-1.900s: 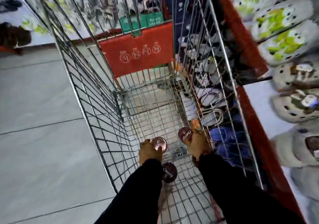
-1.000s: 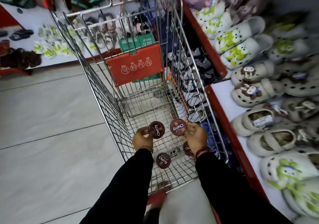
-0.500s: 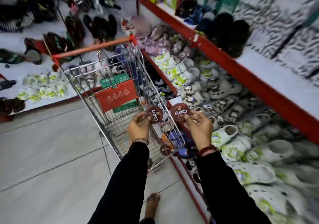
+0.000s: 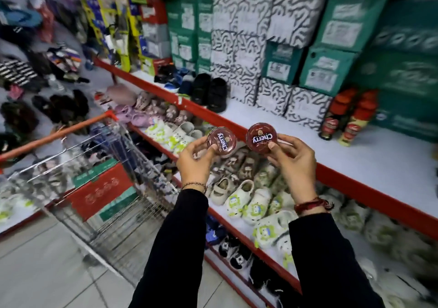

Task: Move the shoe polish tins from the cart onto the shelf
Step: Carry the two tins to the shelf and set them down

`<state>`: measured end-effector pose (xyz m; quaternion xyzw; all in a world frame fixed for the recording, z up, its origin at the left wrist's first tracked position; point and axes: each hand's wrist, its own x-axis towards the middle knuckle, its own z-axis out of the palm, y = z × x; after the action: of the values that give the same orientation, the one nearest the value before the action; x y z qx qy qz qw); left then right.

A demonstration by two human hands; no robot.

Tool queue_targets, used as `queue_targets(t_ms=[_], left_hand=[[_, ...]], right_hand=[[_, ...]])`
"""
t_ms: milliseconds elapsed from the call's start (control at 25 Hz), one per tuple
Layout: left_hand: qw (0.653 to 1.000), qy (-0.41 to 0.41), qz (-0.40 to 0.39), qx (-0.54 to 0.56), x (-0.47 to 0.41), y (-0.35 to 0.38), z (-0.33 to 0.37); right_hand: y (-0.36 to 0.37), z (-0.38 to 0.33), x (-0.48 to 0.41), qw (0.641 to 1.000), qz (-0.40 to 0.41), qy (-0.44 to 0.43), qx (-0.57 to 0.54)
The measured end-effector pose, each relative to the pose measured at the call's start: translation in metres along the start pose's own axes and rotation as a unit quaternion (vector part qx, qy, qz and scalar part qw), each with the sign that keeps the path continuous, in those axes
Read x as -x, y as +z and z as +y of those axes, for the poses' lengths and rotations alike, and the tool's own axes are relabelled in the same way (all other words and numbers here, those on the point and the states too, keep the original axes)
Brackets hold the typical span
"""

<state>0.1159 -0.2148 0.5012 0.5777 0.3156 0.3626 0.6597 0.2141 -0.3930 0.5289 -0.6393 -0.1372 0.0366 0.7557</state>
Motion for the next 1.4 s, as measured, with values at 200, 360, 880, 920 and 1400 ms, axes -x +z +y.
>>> queue_targets(t_ms=[200,360,880,920,1400], left_hand=[[0.992,0.034,-0.118,-0.006,0.017,0.090,0.024],[0.981,0.032,-0.191,-0.025,0.029,0.155,0.028],[0.898,0.031,-0.340,-0.277,0.053,0.319,-0.006],[0.892,0.031,-0.348,-0.287,0.053,0.324,-0.007],[0.821,0.129,-0.363,-0.421,0.052,0.332,-0.005]], right_hand=[[-0.085,-0.030,-0.017,0.993,0.111,-0.046,0.022],[-0.146,-0.038,-0.027,0.981,0.185,-0.050,0.042],[-0.250,-0.017,-0.068,0.922,0.346,0.119,0.127],[-0.253,-0.016,-0.070,0.920,0.349,0.126,0.129],[-0.244,-0.030,-0.071,0.806,0.353,0.152,0.450]])
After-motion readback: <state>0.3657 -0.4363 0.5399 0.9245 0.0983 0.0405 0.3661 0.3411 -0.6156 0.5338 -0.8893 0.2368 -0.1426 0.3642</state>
